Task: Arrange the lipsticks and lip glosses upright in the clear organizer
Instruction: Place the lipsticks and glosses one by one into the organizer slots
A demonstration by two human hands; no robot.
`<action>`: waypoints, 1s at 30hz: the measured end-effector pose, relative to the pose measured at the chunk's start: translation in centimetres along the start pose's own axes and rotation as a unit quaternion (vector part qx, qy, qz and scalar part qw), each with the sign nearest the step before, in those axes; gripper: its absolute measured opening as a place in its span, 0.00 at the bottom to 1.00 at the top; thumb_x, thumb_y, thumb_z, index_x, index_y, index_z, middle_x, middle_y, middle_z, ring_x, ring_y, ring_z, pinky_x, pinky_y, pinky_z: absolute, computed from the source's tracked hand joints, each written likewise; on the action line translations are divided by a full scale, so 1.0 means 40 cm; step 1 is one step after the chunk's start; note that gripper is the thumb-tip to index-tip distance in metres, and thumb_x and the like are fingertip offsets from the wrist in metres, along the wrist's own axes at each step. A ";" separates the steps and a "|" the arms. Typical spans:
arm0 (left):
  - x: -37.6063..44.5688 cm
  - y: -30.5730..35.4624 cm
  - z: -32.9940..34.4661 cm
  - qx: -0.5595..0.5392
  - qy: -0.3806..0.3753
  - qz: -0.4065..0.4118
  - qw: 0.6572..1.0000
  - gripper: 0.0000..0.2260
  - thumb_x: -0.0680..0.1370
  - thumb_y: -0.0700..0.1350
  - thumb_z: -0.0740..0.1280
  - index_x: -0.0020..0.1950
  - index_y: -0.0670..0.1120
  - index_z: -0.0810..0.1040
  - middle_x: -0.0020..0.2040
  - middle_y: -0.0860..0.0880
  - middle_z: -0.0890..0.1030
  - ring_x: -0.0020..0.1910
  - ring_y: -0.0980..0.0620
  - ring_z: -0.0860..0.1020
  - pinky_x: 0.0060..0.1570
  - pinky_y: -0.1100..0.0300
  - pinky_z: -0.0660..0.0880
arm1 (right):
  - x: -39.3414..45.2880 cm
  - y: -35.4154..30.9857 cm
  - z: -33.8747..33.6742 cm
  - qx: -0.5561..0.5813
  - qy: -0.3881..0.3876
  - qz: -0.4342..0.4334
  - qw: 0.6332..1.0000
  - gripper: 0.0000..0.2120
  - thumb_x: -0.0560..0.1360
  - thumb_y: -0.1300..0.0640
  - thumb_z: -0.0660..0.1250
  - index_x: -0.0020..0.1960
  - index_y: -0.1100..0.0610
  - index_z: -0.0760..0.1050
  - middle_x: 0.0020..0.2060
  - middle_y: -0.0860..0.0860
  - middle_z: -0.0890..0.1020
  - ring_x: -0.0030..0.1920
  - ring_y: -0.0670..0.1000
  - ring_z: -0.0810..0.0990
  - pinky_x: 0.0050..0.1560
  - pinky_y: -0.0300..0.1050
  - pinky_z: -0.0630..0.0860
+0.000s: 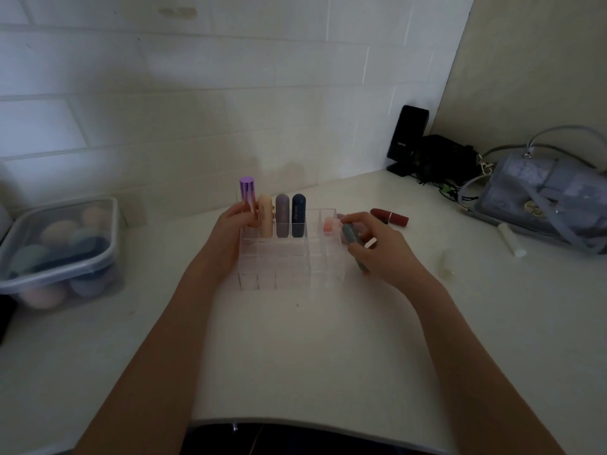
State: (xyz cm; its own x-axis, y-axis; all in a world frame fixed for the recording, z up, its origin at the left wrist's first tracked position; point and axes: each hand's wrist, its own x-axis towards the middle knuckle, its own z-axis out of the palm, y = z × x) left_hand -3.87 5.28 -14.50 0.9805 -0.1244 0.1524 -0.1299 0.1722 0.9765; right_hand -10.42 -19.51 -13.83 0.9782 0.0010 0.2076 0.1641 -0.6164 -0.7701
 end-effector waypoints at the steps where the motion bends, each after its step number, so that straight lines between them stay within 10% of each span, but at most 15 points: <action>1: 0.000 0.000 0.000 0.002 0.000 0.000 1.000 0.08 0.61 0.36 0.61 0.37 0.46 0.76 0.35 0.48 0.76 0.36 0.51 0.75 0.41 0.59 0.69 | -0.001 -0.004 0.000 0.007 0.016 -0.013 1.000 0.15 0.75 0.56 0.67 0.57 0.40 0.71 0.43 0.47 0.77 0.33 0.48 0.79 0.28 0.34 0.77; 11: -0.001 -0.001 0.000 0.000 -0.011 0.006 1.000 0.09 0.62 0.36 0.61 0.37 0.46 0.76 0.33 0.52 0.79 0.35 0.53 0.78 0.41 0.61 0.72 | -0.002 -0.045 -0.004 0.164 0.083 -0.036 0.982 0.25 0.76 0.58 0.66 0.70 0.46 0.64 0.48 0.51 0.81 0.45 0.47 0.82 0.40 0.39 0.81; 23: 0.001 0.003 -0.003 -0.021 -0.026 0.014 0.999 0.08 0.62 0.35 0.60 0.38 0.44 0.74 0.31 0.53 0.80 0.33 0.56 0.79 0.34 0.68 0.74 | 0.057 -0.119 0.031 0.175 0.145 -0.094 0.969 0.23 0.75 0.64 0.67 0.55 0.35 0.69 0.45 0.42 0.78 0.43 0.45 0.83 0.41 0.44 0.83; 30: 0.006 0.001 -0.003 -0.019 -0.015 0.004 1.000 0.09 0.60 0.36 0.60 0.38 0.43 0.74 0.33 0.51 0.79 0.34 0.54 0.79 0.37 0.64 0.74 | 0.095 -0.130 0.066 0.104 0.117 -0.135 0.978 0.19 0.74 0.62 0.67 0.60 0.44 0.70 0.44 0.44 0.81 0.47 0.37 0.80 0.47 0.28 0.74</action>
State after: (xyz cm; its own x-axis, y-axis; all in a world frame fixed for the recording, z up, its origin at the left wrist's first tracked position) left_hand -3.61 5.38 -14.42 0.9744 -0.1518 0.1661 -0.1323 0.2109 0.9685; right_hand -7.22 -14.22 -10.64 0.8436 -0.0527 0.5343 0.4590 -0.4455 -0.7687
